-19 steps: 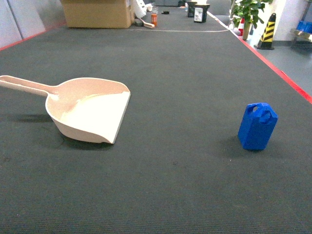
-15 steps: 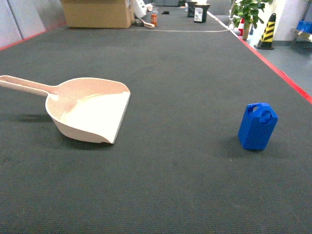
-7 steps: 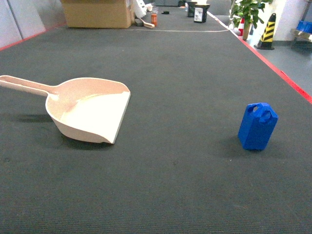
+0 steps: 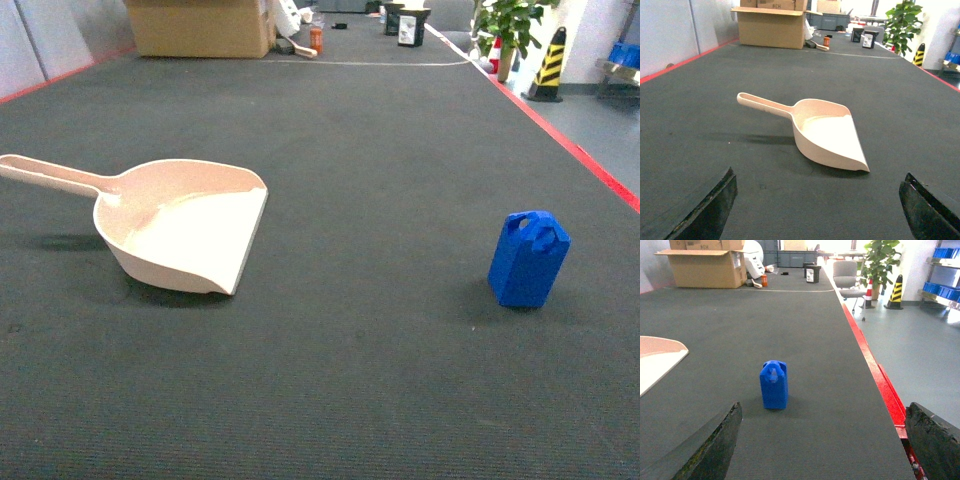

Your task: Place part in tray to right shelf

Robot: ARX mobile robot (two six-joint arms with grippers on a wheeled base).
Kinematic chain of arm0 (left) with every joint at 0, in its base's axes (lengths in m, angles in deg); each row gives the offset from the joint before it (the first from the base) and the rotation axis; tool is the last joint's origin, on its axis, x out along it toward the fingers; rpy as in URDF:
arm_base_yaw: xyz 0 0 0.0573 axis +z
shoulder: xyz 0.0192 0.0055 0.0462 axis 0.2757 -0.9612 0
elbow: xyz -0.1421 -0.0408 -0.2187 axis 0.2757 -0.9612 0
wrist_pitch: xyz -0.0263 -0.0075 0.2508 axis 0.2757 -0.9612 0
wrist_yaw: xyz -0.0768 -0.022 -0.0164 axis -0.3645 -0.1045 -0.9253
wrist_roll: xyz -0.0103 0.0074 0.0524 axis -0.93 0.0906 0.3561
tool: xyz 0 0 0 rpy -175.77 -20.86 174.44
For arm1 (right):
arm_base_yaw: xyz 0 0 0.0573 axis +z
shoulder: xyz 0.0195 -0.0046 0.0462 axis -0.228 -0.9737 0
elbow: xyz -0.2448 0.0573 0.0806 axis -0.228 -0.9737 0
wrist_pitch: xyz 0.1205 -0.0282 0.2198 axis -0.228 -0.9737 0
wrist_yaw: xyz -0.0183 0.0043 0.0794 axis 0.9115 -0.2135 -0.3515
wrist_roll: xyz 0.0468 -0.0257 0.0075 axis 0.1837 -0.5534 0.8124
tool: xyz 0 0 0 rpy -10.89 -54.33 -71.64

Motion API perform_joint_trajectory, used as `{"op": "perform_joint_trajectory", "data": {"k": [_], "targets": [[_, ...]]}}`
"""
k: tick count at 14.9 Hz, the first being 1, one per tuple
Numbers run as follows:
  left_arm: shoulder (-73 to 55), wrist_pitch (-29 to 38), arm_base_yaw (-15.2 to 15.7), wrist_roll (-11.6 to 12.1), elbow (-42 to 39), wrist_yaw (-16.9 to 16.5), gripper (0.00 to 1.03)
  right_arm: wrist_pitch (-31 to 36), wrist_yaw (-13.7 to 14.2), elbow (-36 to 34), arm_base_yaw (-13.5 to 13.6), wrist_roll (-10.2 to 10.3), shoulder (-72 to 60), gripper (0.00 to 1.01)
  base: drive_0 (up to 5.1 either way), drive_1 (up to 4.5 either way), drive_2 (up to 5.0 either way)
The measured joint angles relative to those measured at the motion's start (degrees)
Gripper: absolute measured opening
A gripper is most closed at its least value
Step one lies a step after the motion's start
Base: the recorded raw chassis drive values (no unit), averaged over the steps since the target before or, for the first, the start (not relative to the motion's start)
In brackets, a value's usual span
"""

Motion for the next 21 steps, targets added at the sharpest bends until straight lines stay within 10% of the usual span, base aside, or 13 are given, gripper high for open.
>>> {"op": "perform_joint_trajectory", "data": {"k": [21], "targets": [[0.0, 0.0, 0.0, 0.0, 0.0, 0.0, 0.98, 0.0, 0.0, 0.0, 0.0, 0.0, 0.0, 0.98, 0.0, 0.00, 0.0]]}}
